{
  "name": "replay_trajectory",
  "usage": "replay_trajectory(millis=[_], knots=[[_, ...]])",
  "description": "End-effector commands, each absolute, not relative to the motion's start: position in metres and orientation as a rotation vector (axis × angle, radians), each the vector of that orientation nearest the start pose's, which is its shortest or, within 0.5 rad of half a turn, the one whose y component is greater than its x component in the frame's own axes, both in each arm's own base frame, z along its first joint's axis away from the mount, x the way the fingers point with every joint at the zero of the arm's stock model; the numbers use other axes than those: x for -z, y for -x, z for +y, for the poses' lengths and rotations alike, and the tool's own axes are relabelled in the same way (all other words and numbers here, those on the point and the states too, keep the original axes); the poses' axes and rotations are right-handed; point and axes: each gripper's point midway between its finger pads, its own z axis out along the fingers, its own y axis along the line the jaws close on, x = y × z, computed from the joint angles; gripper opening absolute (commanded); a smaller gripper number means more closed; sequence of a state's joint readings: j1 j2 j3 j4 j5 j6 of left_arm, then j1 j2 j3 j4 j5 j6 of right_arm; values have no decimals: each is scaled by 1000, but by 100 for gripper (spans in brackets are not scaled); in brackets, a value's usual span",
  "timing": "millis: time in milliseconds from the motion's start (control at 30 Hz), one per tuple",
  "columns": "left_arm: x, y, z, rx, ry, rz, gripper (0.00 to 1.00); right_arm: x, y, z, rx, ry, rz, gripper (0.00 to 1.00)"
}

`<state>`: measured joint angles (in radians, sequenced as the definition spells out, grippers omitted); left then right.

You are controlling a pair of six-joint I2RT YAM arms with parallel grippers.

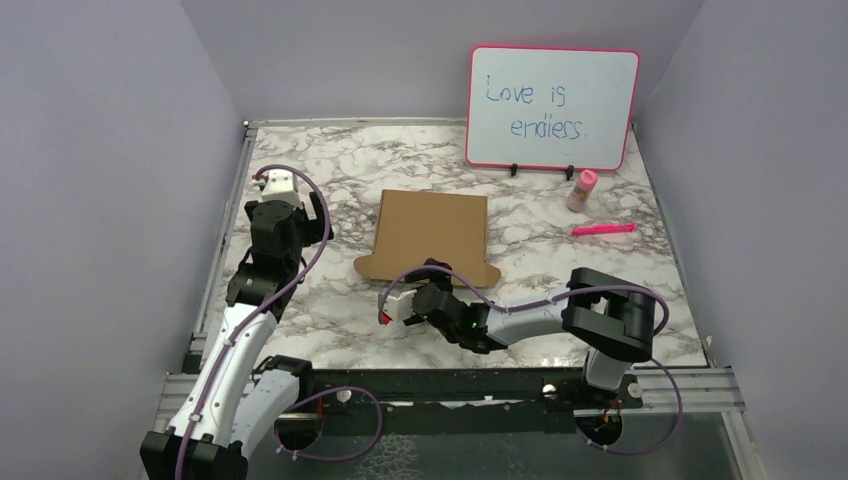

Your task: Fold the paper box

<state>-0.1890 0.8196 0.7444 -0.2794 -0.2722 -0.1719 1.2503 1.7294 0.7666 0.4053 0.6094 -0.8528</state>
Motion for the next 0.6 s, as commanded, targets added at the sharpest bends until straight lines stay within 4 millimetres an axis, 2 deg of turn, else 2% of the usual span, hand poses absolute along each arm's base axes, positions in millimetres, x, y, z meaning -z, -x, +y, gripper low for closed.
replay_trajectory(millis=[0,67,267,433,567], knots=[[-232,-303,-14,-15,189,1869,92,-86,-255,354,453,1502,1224,75],[-234,-302,-14,-11,191,1863,91,-87,-258,356,476,1480,1196,64],[-235,-301,-15,-2,188,1856,92,-100,-265,357,557,1421,1101,40],[-236,-300,-15,-3,190,1852,91,-117,-264,357,544,1409,1086,15],[-239,-300,-17,18,189,1844,92,-130,-261,359,511,1440,1100,6]])
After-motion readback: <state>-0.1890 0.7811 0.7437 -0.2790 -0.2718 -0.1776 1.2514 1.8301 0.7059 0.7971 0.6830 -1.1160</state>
